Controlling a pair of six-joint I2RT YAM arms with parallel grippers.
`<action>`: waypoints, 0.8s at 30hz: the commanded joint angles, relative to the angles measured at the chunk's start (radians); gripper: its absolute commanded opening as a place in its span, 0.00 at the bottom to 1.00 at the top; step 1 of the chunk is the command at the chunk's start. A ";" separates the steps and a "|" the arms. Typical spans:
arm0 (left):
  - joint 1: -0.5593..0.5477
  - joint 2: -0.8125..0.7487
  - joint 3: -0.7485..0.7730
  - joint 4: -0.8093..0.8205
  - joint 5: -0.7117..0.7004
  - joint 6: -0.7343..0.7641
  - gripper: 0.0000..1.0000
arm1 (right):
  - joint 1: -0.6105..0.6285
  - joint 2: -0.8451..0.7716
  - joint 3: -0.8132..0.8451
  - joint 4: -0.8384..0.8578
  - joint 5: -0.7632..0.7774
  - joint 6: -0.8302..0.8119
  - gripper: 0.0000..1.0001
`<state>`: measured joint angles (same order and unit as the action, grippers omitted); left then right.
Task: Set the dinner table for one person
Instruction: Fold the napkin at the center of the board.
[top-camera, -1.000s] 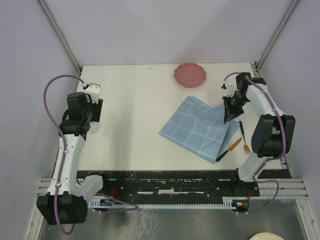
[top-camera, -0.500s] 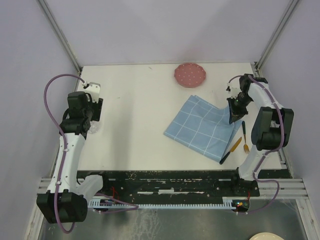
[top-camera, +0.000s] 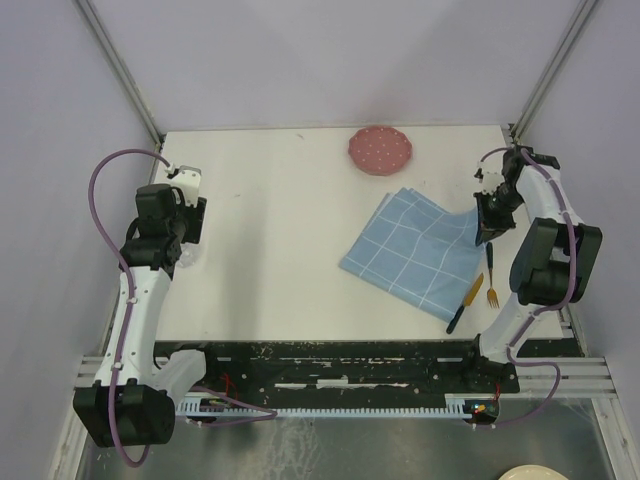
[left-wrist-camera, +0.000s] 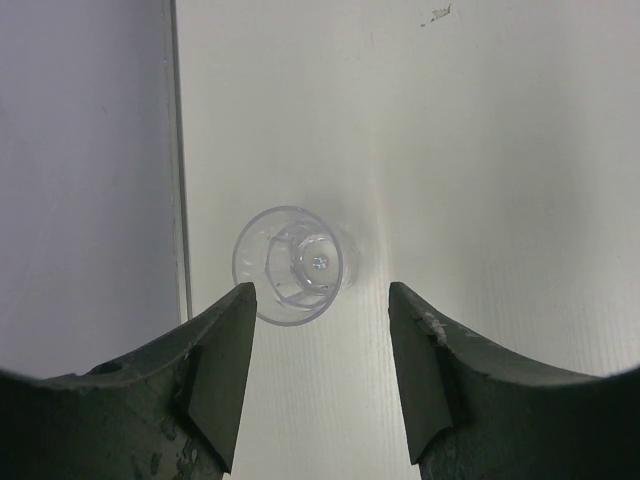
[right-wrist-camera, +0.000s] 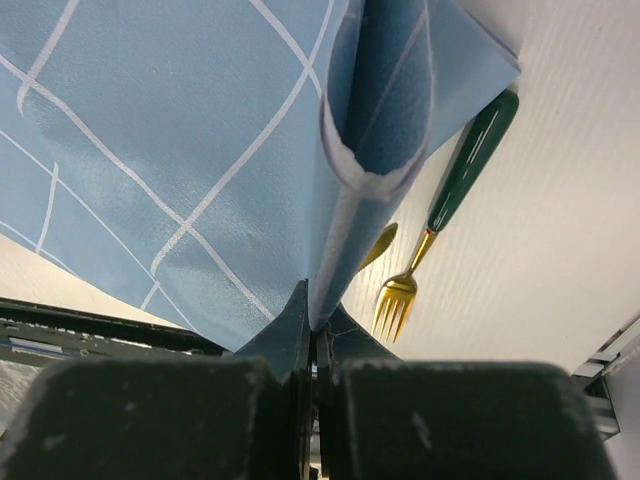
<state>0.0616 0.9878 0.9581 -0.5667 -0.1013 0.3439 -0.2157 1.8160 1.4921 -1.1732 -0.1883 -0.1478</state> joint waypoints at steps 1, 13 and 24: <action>0.003 -0.020 -0.002 0.051 0.018 -0.006 0.62 | -0.008 -0.004 0.027 -0.060 0.005 -0.055 0.02; 0.003 -0.018 0.001 0.052 0.032 -0.015 0.62 | 0.013 0.074 0.058 -0.109 -0.074 -0.083 0.02; 0.002 -0.035 0.001 0.039 0.038 -0.035 0.62 | 0.066 0.158 0.120 -0.126 -0.083 -0.062 0.02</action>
<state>0.0616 0.9855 0.9581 -0.5659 -0.0906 0.3431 -0.1520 1.9339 1.5650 -1.2774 -0.2615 -0.2214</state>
